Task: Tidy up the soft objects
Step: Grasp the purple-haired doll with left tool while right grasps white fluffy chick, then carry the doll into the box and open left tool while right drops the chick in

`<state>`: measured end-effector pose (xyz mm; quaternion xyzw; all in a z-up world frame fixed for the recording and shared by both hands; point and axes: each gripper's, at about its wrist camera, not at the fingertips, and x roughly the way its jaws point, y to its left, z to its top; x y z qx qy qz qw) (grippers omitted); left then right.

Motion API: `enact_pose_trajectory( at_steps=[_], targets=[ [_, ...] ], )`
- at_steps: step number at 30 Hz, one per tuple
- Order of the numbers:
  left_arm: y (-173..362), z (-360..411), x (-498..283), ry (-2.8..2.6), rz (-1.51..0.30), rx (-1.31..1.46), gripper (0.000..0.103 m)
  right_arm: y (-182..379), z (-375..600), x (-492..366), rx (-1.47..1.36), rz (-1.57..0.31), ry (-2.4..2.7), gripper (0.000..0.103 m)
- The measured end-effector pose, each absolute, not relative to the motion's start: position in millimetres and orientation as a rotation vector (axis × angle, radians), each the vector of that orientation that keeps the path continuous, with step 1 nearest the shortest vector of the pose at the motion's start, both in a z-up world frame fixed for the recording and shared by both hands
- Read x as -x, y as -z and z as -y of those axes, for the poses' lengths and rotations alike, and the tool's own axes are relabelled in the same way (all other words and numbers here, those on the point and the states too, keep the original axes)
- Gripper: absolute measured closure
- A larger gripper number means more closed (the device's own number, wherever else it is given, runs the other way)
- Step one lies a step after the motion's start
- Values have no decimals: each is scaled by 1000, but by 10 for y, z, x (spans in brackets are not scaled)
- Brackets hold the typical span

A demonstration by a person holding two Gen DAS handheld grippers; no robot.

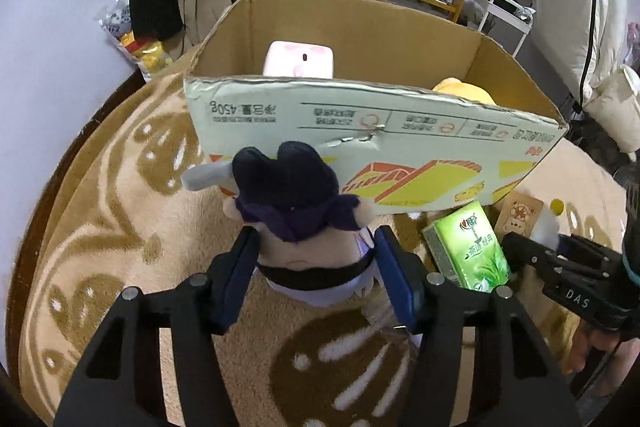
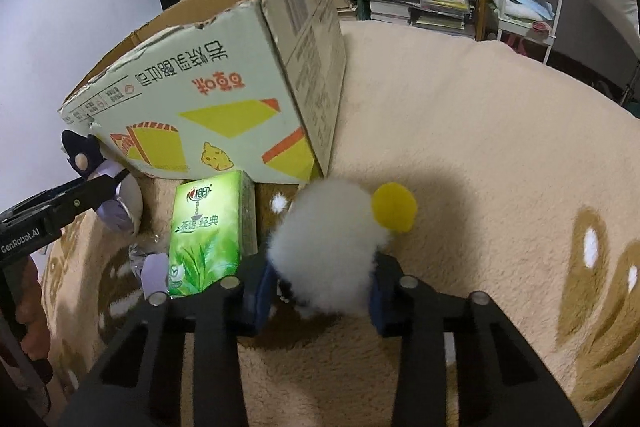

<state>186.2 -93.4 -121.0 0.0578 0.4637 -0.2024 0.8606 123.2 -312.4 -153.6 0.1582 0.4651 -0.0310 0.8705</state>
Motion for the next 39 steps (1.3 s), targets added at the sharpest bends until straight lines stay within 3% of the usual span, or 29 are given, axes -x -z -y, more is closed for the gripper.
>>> enact_pose_trajectory(
  at_steps=[24, 39],
  targets=[
    [911, 751, -1482, 297, -791, -179, 47, 949, 2852, -1005, -236, -772, 73, 68],
    [192, 687, -1297, 253, -524, -172, 47, 251, 2795, -1015, -150, -574, 82, 68]
  ],
)
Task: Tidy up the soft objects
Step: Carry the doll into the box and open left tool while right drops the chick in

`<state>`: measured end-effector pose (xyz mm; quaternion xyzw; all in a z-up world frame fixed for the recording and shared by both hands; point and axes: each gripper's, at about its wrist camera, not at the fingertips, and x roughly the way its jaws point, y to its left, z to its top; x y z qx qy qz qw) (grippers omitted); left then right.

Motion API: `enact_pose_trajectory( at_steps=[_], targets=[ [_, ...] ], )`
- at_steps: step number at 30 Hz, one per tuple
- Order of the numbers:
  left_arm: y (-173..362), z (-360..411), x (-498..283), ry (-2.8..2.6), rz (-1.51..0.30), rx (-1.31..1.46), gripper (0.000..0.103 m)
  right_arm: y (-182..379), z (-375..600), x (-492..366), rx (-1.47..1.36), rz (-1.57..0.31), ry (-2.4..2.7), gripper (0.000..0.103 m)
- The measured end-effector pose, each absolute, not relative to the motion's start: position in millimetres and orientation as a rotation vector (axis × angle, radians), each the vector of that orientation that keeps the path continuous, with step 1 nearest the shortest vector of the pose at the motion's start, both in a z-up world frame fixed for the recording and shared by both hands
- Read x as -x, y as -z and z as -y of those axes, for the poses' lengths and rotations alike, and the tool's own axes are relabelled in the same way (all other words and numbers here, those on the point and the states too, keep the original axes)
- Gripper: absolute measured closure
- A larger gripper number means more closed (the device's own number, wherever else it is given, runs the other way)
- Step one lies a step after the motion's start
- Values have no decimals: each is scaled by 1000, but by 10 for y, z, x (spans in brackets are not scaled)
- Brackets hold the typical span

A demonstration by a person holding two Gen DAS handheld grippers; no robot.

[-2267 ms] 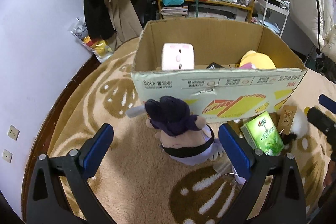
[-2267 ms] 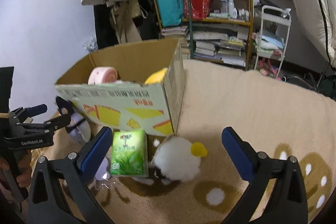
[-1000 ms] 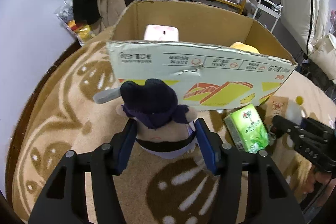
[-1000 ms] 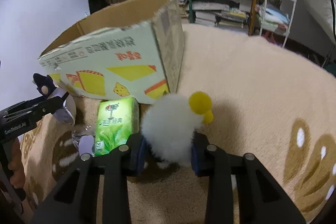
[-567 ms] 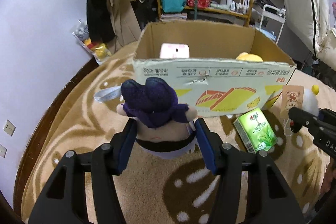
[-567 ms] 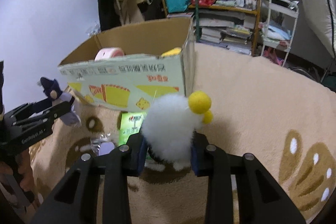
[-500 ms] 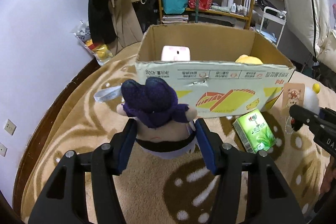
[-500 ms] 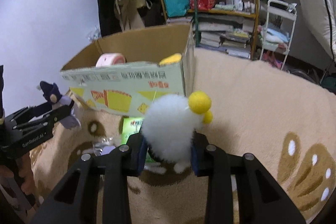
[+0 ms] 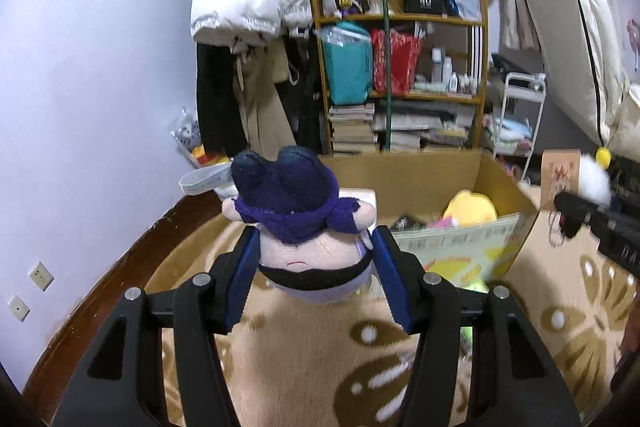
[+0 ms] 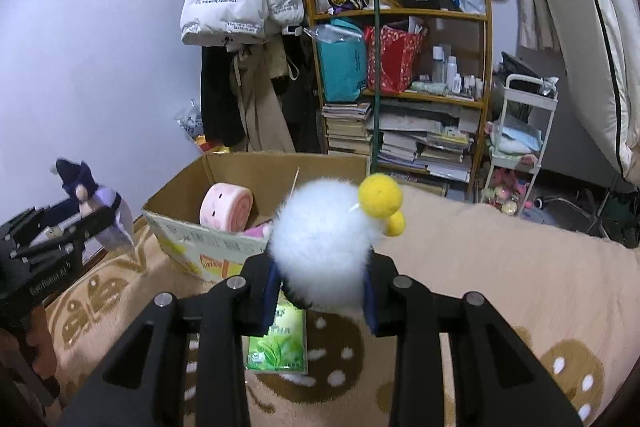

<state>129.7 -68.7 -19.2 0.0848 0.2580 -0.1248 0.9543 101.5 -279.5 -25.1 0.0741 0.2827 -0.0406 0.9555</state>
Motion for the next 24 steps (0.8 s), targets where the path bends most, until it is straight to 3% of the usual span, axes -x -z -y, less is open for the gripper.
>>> enact_pose_trajectory(
  at_steps=[13, 24],
  targets=[
    [-50, 914, -1714, 270, -527, -140, 47, 90, 2759, -1419, -88, -534, 78, 67],
    [20, 1152, -2062, 266, -575, -167, 46, 298, 2845, -1684, -103, -593, 68, 67]
  ],
)
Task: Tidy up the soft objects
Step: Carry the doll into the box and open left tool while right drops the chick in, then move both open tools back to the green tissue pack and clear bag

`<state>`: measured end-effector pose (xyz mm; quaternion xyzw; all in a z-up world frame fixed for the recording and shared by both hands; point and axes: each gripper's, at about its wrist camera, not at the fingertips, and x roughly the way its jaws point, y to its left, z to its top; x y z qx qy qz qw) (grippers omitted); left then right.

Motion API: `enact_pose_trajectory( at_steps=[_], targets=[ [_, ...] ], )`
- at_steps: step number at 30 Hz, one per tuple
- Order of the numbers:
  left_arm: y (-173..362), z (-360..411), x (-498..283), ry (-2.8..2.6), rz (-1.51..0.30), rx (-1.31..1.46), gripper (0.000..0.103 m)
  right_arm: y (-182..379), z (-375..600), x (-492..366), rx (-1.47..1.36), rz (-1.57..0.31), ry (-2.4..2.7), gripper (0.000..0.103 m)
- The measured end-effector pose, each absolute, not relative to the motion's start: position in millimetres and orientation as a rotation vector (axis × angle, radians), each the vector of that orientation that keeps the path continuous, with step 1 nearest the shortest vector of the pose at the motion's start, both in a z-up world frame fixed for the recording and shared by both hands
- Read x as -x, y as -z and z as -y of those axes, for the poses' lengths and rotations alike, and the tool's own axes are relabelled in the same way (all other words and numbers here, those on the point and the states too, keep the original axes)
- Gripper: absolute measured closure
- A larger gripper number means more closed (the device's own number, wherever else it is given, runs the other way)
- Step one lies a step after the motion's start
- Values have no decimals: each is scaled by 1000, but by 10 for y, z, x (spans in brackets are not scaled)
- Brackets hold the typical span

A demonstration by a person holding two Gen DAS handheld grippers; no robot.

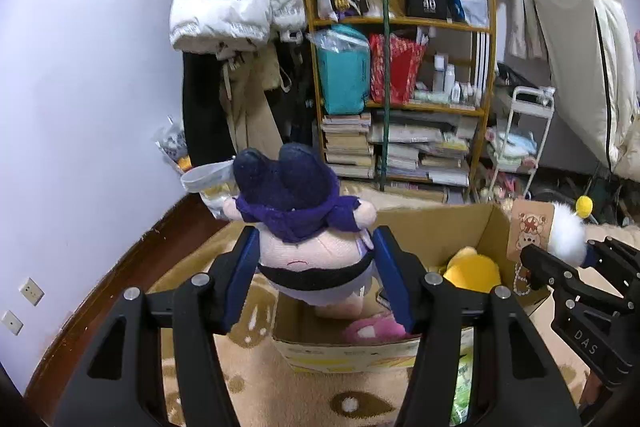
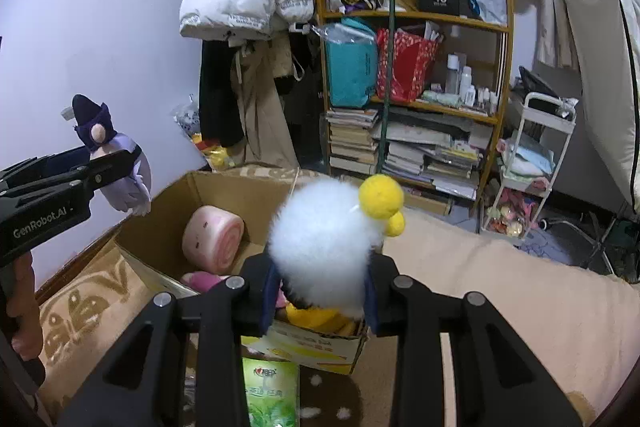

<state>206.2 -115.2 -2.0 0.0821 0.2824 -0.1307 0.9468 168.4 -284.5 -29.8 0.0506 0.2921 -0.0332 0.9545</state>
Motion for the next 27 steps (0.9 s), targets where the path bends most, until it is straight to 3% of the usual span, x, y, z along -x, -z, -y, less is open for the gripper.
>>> enact_pose_trajectory(
  at_steps=[15, 19, 27],
  targets=[
    [405, 1351, -2150, 268, -668, -218, 44, 550, 2909, -1745, -151, -664, 58, 64],
    [395, 1330, -2127, 257, -658, -221, 27, 568, 2903, -1731, -153, -665, 61, 64],
    [342, 1214, -2127, 220, -665, -165, 22, 553, 2905, -1722, -189, -669, 51, 63]
  ],
)
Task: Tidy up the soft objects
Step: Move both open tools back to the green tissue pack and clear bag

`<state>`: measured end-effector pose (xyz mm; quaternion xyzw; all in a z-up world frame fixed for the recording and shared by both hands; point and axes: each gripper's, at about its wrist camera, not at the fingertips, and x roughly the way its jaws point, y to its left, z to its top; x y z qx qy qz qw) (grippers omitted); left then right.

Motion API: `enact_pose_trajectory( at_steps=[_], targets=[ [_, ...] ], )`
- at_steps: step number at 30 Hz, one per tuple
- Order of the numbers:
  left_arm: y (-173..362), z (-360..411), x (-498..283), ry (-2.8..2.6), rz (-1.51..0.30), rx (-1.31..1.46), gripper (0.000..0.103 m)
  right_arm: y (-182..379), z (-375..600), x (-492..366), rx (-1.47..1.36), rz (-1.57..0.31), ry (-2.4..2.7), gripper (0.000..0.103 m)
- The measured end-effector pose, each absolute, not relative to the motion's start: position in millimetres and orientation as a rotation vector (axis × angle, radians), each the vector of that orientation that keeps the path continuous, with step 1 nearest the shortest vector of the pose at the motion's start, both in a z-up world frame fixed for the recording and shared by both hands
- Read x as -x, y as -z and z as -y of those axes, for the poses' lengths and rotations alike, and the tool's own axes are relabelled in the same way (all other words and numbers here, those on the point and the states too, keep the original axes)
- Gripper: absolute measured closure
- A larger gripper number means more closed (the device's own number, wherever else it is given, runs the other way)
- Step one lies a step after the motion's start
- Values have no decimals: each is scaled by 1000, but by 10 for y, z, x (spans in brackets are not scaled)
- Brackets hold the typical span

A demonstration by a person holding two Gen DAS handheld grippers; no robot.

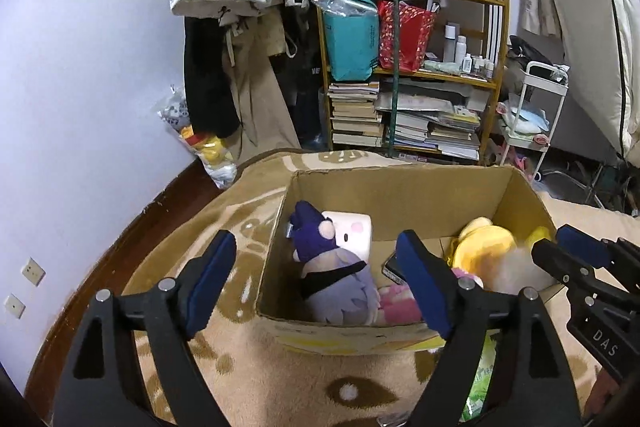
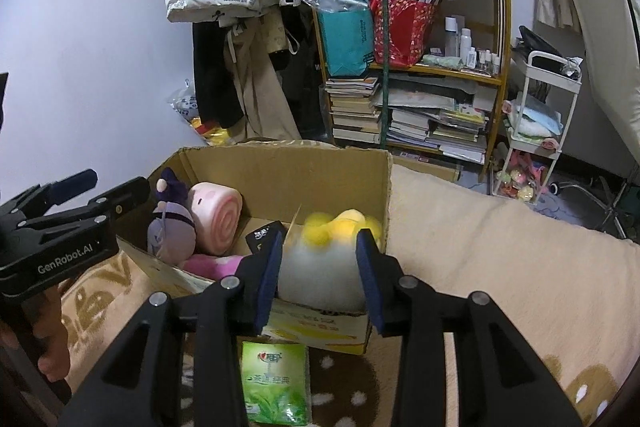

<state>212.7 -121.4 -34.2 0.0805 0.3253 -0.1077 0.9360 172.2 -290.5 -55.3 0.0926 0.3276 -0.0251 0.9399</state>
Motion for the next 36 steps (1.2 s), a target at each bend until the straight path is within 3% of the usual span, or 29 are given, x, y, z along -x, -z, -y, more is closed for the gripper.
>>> enact_pose_trajectory(
  at_steps=[3, 5, 7, 13, 18, 20, 36],
  targets=[
    [330, 1160, -2126, 220, -672, -155, 21, 535, 2896, -1708, -183, -668, 51, 59],
    [313, 1121, -2105, 186, -661, -159, 10, 523, 2900, -1676, -195, -665, 50, 45],
    [294, 1060, -2064, 148, -634, -157, 4, 494, 2914, -1645, -211, -655, 43, 40],
    [227, 931, -1965, 160, -627, -154, 4, 425, 2952, -1540, -265, -644, 43, 12],
    [232, 865, -1844, 181, -635, -153, 4, 381, 2978, -1384, -302, -636, 46, 10],
    [248, 840, -1764, 194, -641, -153, 4, 355, 2960, -1325, -304, -633, 60, 0],
    [545, 845, -1124, 290, -728, -218, 4, 439, 2836, -902, -339, -672, 38, 0]
  ],
)
